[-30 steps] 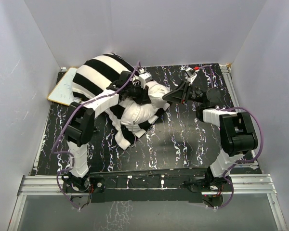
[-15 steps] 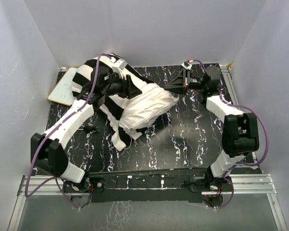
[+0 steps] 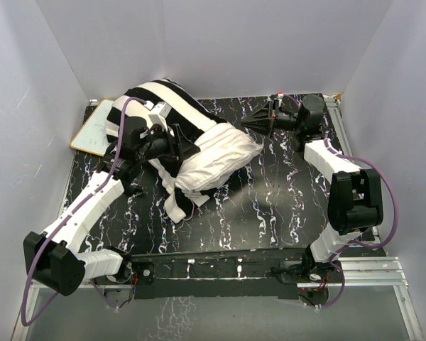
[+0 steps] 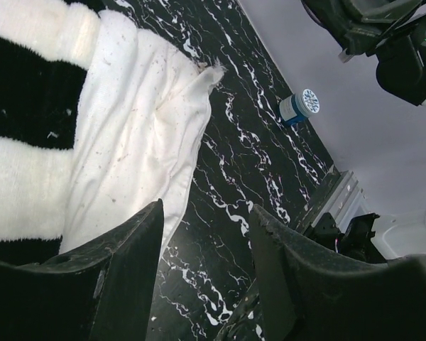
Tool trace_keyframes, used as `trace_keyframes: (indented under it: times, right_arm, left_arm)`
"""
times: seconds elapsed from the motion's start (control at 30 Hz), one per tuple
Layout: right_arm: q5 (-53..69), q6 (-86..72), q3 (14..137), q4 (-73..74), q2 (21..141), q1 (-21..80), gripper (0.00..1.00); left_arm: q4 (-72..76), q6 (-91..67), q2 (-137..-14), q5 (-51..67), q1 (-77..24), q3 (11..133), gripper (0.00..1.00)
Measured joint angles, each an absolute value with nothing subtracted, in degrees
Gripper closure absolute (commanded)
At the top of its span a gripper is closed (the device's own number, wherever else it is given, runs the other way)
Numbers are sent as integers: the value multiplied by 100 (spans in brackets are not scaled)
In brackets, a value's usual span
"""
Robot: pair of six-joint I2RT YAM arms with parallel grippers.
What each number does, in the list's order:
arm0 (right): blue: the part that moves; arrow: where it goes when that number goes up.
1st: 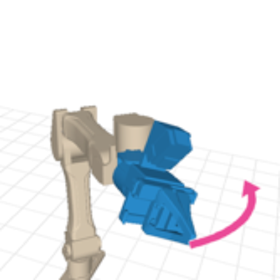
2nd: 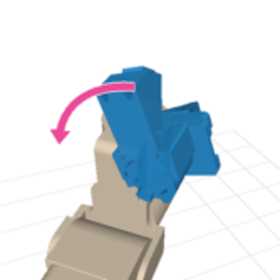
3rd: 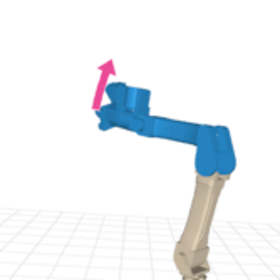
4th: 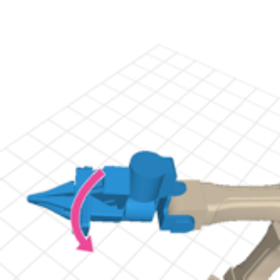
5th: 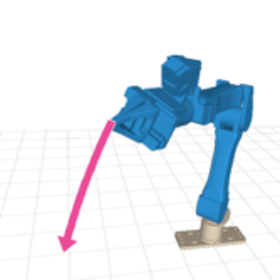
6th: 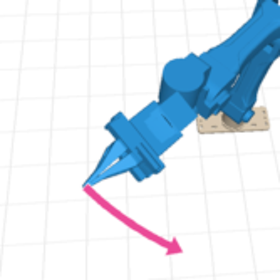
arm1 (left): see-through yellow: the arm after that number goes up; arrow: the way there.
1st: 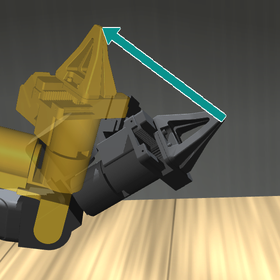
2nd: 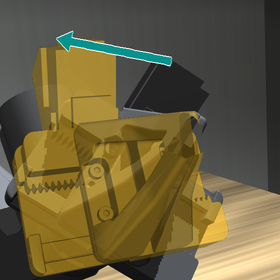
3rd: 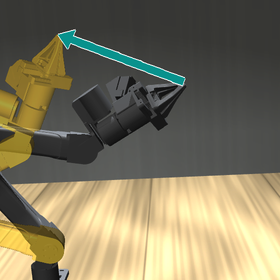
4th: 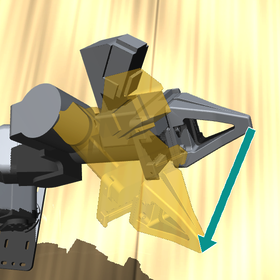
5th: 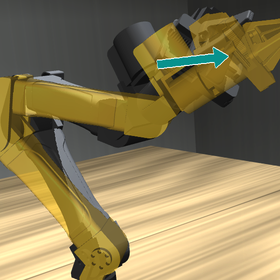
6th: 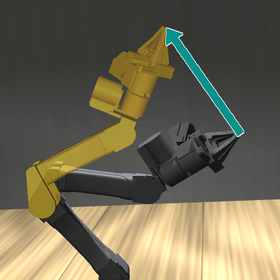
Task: Put the pillow into the pillowcase
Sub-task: Stuff the pillow into the pillowcase.
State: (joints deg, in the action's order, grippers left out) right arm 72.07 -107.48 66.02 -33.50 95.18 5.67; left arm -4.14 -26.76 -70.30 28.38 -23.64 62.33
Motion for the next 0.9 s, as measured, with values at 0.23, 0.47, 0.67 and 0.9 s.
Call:
trace_keyframes:
  times: [0.23, 0.47, 0.67, 0.9]
  right_arm:
    - [7111, -11004, 6602, -3516, 9518, 589, 92]
    - [7035, -11067, 6602, -3588, 9518, 600, 92]
    - [6967, -11087, 6587, -3822, 9518, 615, 92]
    - [6851, -11063, 6364, -4014, 9288, 644, 92]
  left_arm:
    - [-569, -2711, -6847, 2711, -2364, 6077, 50]
    - [-670, -2709, -6838, 2681, -2364, 6077, 50]
    - [-836, -2676, -6681, 2602, -2364, 6069, 50]
    - [-930, -2665, -6239, 2526, -2364, 5808, 50]
